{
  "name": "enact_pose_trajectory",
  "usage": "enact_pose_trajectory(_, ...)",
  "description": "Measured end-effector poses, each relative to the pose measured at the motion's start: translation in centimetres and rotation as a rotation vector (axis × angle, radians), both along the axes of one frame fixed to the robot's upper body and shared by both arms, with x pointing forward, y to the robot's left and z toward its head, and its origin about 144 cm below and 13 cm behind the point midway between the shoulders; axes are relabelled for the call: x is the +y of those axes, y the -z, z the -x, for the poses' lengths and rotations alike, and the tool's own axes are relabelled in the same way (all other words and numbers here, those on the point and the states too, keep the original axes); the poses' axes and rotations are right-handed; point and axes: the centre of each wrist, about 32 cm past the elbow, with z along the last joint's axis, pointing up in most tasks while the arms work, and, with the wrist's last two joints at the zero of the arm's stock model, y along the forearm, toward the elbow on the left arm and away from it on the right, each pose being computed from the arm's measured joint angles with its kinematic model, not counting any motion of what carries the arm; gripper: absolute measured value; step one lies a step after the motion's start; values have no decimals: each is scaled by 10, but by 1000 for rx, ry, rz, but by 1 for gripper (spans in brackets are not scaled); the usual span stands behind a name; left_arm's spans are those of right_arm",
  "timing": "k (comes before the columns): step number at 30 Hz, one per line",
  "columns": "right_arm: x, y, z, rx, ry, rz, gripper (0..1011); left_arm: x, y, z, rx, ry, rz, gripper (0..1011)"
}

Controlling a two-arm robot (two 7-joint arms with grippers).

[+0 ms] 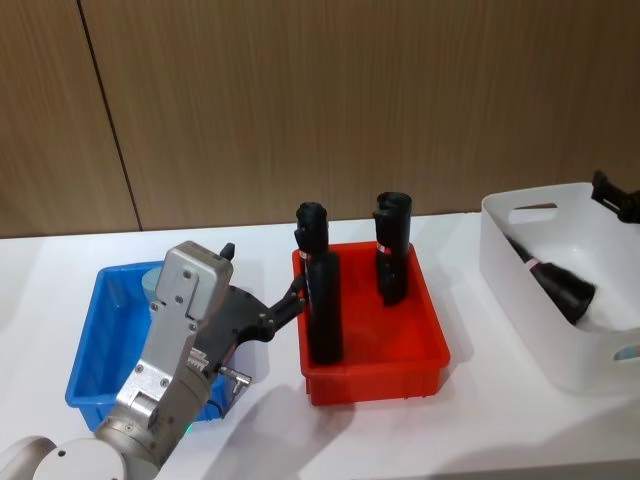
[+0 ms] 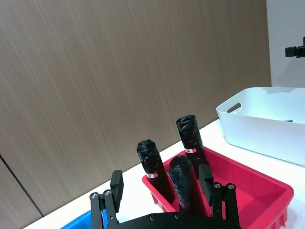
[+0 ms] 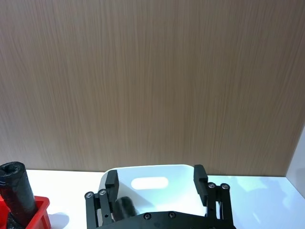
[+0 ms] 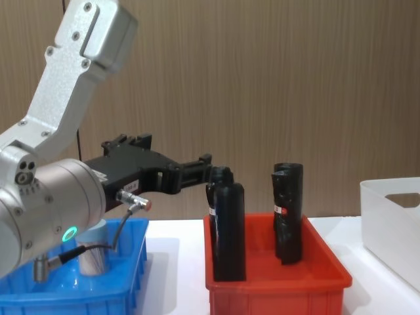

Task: Pick the cotton swabs from the blue box and place them into the white box.

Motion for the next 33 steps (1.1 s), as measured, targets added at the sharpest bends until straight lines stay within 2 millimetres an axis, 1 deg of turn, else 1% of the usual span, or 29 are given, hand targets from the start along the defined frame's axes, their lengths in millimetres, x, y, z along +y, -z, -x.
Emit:
enact_pose_trajectory(1,0,0,0,-1,0,-1,999,0,0,0,0,0,0,1003)
enact_pose_trajectory(2,0,0,0,-1,0,-1,1002,0,0,0,0,0,0,1003)
enact_pose_trajectory(26,-1,0,3,-11,-3,-3,1002,0,0,0,0,0,0,1003)
enact_pose_trajectory(33,8,5,9,-12,-23,3,1002,0,0,0,0,0,0,1003)
